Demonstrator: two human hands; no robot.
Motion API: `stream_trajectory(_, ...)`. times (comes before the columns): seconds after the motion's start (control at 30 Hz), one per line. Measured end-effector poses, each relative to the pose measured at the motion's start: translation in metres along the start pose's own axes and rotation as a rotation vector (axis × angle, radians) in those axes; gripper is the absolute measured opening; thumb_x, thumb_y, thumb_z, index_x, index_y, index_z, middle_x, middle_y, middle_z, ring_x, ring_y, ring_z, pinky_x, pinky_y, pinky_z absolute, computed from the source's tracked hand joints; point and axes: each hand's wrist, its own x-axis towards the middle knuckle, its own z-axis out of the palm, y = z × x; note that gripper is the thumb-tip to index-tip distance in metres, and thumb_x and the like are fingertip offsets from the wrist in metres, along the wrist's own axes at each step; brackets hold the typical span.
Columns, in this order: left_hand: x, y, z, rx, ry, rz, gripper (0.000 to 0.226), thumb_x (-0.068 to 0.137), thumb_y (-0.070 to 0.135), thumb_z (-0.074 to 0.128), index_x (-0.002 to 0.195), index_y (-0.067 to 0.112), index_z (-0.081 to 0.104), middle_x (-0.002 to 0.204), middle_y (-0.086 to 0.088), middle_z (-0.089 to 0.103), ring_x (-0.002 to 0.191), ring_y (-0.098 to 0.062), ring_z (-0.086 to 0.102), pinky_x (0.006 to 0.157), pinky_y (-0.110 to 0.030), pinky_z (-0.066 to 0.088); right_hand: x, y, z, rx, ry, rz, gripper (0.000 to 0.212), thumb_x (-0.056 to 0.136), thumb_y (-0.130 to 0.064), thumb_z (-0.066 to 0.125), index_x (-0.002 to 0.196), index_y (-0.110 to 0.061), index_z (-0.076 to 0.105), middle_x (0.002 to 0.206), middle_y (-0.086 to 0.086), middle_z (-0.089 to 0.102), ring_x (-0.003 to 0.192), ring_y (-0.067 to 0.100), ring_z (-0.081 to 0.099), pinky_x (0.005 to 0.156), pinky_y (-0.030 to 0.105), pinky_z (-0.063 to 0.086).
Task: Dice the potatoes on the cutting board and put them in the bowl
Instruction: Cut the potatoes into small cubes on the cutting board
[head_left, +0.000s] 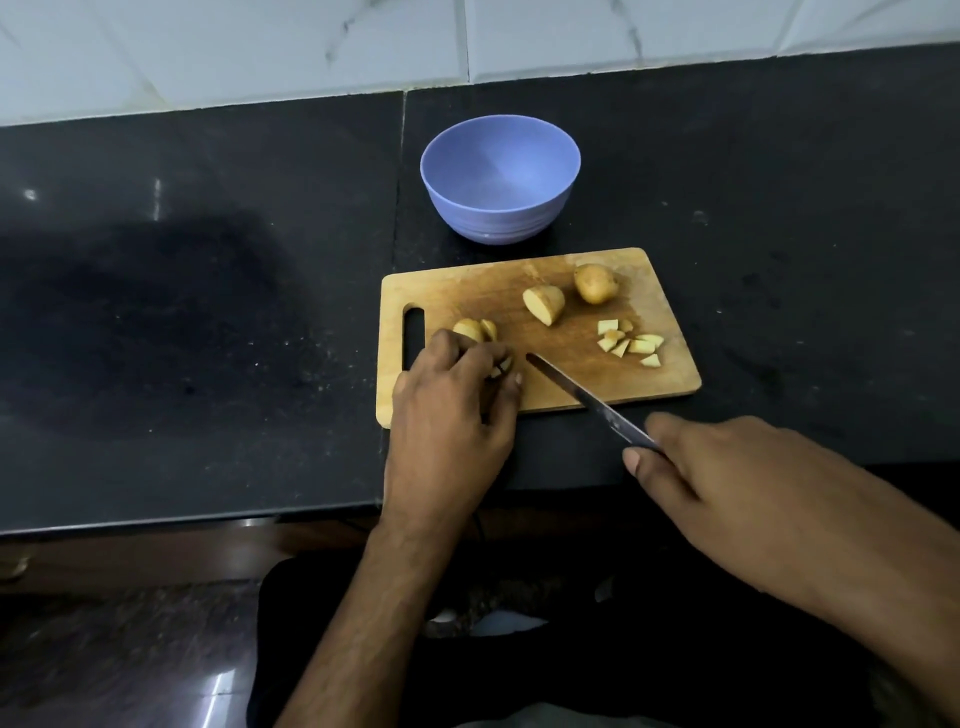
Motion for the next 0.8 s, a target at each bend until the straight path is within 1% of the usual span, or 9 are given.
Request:
stream_trajectory(0.13,-0.001,0.004,0.002,-0.035,0.032,-0.026,0.018,0.095,0.03,0.068,0.109,0.02,0.074,0.1,0.01,0.06,0.092,-0.012,0.06,0.077,-0.047,0.054,0.003,0.007,-0.002,0.001,0.035,0.029,0.034,0.099,-0.058,0.025,0.083,-0.031,0.04,0.07,-0.008,0.054,0.062,0.005,0.052,0.052,0.028,0.038)
stream_trajectory(0.2,-0.002,0.009,0.004,-0.019,0.048,-0.022,0.016,0.096,0.026,0.068,0.107,0.016,0.074,0.099,0.006,0.061,0.089,-0.014,0.061,0.077,-0.047,0.055,0.002,0.01,-0.003,0.01,0.055,0.035,0.033,0.099,-0.058,0.026,0.088,-0.032,0.043,0.069,-0.008,0.054,0.061,0.004,0.052,0.052,0.028,0.037)
stream_trajectory(0.27,-0.002,0.014,0.007,0.009,0.047,-0.007,0.016,0.096,0.024,0.068,0.105,0.013,0.074,0.098,0.003,0.061,0.087,-0.016,0.061,0.076,-0.046,0.055,0.0,0.014,-0.004,0.018,0.067,0.04,0.034,0.099,-0.057,0.026,0.088,-0.031,0.044,0.068,-0.007,0.055,0.06,0.004,0.053,0.051,0.027,0.037)
stream_trajectory(0.37,0.003,0.024,0.013,-0.002,0.019,0.014,0.014,0.097,0.025,0.066,0.103,0.014,0.072,0.097,0.004,0.059,0.086,-0.016,0.059,0.076,-0.045,0.054,-0.004,0.021,-0.005,0.05,0.088,0.067,0.035,0.099,-0.058,0.026,0.088,-0.03,0.046,0.066,-0.006,0.056,0.058,0.005,0.054,0.051,0.027,0.037)
stream_trajectory(0.5,0.018,0.043,0.026,-0.068,-0.023,0.047,0.016,0.098,0.026,0.064,0.11,0.018,0.072,0.101,0.007,0.058,0.09,-0.012,0.057,0.078,-0.04,0.053,-0.01,0.031,-0.009,0.123,0.11,0.105,0.034,0.098,-0.057,0.028,0.081,-0.031,0.041,0.065,-0.004,0.057,0.051,0.004,0.055,0.052,0.025,0.042)
stream_trajectory(0.57,0.024,0.052,0.034,-0.104,-0.036,0.075,0.019,0.099,0.024,0.063,0.113,0.017,0.072,0.103,0.007,0.061,0.092,-0.011,0.058,0.08,-0.039,0.052,-0.013,0.033,-0.011,0.142,0.113,0.119,0.035,0.098,-0.057,0.028,0.081,-0.031,0.041,0.064,-0.004,0.056,0.051,0.005,0.056,0.052,0.025,0.044)
stream_trajectory(0.67,0.028,0.061,0.043,-0.137,-0.004,0.1,0.02,0.101,0.018,0.059,0.116,0.013,0.071,0.107,0.003,0.066,0.096,-0.011,0.061,0.083,-0.037,0.053,-0.017,0.037,-0.013,0.142,0.122,0.131,0.035,0.098,-0.057,0.027,0.079,-0.03,0.04,0.064,-0.005,0.055,0.052,0.005,0.054,0.051,0.023,0.039)
stream_trajectory(0.8,0.025,0.062,0.044,-0.157,0.053,0.085,0.02,0.102,0.016,0.057,0.117,0.013,0.07,0.107,0.005,0.066,0.096,-0.009,0.061,0.082,-0.03,0.052,-0.019,0.039,-0.011,0.133,0.13,0.132,0.037,0.099,-0.057,0.027,0.076,-0.029,0.037,0.064,-0.005,0.054,0.054,0.006,0.053,0.05,0.023,0.035)
